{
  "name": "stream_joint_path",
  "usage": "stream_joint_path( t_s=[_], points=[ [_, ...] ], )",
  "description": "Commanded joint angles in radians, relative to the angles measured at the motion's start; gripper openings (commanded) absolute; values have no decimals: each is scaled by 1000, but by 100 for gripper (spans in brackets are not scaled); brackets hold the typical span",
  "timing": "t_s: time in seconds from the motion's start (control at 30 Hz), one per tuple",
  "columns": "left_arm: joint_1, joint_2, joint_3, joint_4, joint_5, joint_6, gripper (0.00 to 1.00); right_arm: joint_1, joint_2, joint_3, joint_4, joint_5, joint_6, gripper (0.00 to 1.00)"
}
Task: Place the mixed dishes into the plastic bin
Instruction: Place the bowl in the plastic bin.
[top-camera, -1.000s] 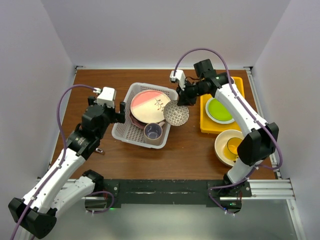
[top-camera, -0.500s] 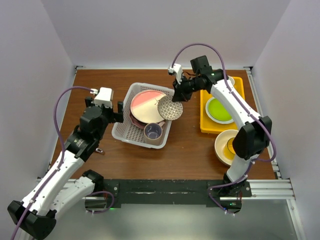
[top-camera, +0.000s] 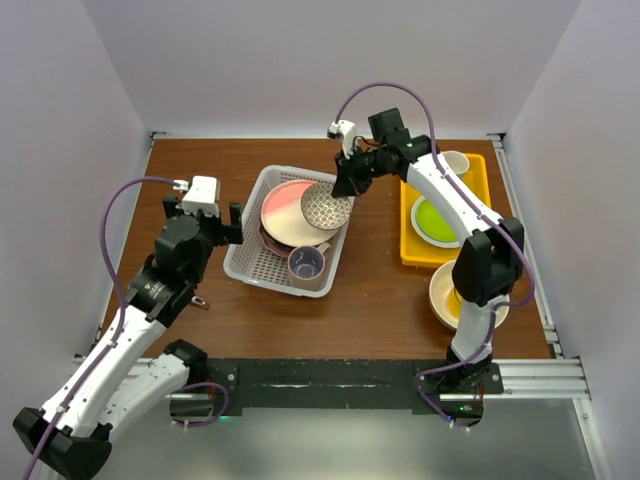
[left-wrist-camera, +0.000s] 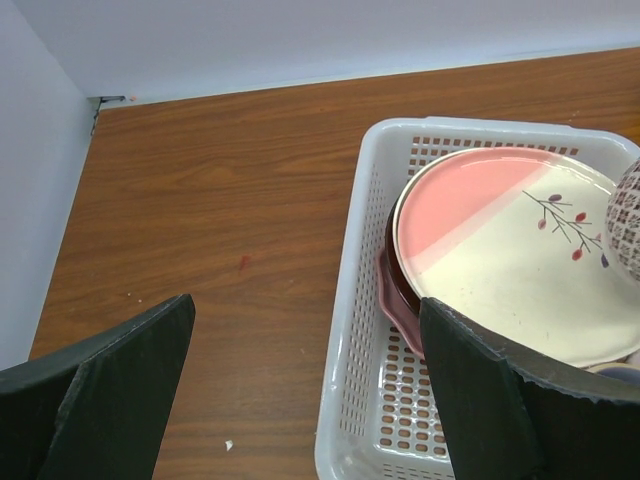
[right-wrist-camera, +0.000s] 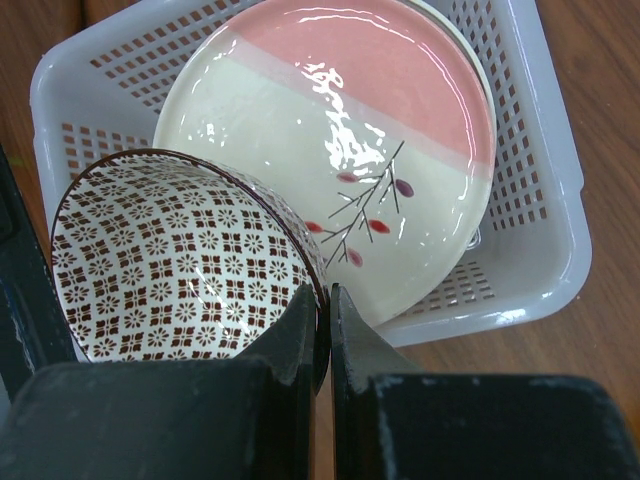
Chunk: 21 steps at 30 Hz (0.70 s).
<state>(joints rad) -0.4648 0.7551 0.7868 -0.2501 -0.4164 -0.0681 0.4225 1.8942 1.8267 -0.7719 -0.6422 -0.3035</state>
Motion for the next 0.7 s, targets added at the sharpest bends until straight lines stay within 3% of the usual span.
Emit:
stream_joint_path(
  t_s=[0.0,0.4,0.67],
  points=[
    [6,-25,-14,57,-41,-15,100,16,-4,57,111,1,125,0],
    [6,-26,-15,58,-45,-15,100,78,52,63,201,183,274,0],
    [6,-26,-15,58,-45,-13,100,99,72,68,206,240,284,0]
  ],
)
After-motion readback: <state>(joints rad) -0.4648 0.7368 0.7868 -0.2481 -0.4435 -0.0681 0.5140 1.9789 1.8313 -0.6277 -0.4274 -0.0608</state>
